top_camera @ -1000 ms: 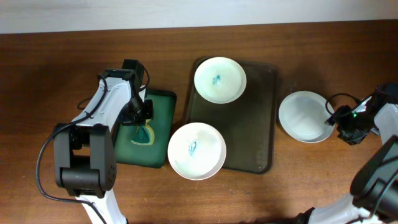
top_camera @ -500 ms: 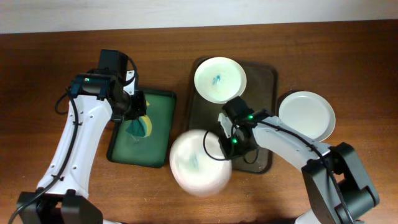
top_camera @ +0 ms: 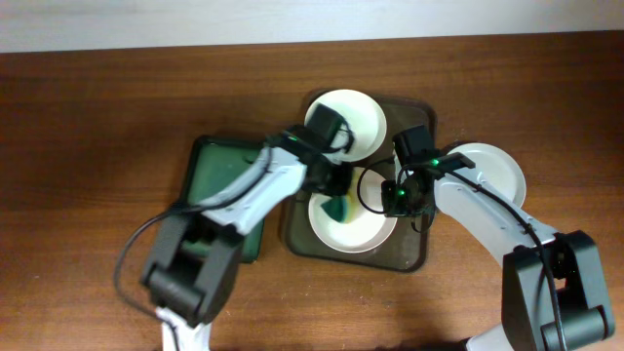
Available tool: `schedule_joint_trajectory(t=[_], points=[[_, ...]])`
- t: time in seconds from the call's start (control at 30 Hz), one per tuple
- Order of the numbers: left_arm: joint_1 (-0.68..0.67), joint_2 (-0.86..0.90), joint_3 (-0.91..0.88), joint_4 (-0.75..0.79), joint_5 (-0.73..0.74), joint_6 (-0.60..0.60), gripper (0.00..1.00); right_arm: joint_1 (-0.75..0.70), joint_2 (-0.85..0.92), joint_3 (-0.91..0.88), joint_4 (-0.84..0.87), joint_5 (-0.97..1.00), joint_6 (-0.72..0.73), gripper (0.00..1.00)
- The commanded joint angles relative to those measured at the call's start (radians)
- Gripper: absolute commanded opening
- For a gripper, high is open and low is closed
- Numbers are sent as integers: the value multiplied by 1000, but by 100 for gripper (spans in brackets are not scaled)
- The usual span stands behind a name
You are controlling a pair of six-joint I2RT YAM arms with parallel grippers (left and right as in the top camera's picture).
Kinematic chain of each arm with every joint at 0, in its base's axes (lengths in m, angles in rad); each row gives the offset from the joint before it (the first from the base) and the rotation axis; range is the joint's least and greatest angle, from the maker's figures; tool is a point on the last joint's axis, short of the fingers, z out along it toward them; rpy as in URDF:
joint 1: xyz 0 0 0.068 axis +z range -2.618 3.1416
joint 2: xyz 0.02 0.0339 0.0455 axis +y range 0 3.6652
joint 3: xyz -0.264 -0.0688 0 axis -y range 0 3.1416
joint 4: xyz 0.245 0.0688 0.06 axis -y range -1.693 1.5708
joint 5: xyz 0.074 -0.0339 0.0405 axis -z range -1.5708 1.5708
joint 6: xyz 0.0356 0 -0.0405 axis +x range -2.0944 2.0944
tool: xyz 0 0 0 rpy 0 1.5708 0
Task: Clean dirty plates on tray and stack at the side
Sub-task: 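Scrub the held plate with the sponge in the left gripper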
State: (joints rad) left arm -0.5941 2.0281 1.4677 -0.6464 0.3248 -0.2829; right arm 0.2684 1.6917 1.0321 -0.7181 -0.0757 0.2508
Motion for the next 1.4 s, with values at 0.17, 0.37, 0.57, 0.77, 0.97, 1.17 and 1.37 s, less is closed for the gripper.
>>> schedule_joint_trajectory(t=[0.17, 0.37, 0.57, 0.77, 0.97, 1.17, 1.37], points=[[-50, 208, 122, -211, -235, -125, 0, 6, 10, 13, -7, 6, -5, 4], [-14, 211, 231, -413, -512, -121, 0, 5, 10, 13, -26, 25, 46, 4], [-80, 253, 231, -127, 398, -53, 0, 5, 10, 13, -26, 24, 46, 4], [12, 249, 301, -452, -268, -53, 0, 5, 10, 13, -27, 24, 63, 4], [8, 249, 400, -582, -497, -53, 0, 6, 17, 2, 24, -183, -173, 25], [0, 249, 399, -576, -467, -53, 0, 6, 98, -15, 187, -103, -140, 30], [-4, 250, 372, -374, -55, -53, 5, 5, 167, -15, 161, -129, -24, 5]])
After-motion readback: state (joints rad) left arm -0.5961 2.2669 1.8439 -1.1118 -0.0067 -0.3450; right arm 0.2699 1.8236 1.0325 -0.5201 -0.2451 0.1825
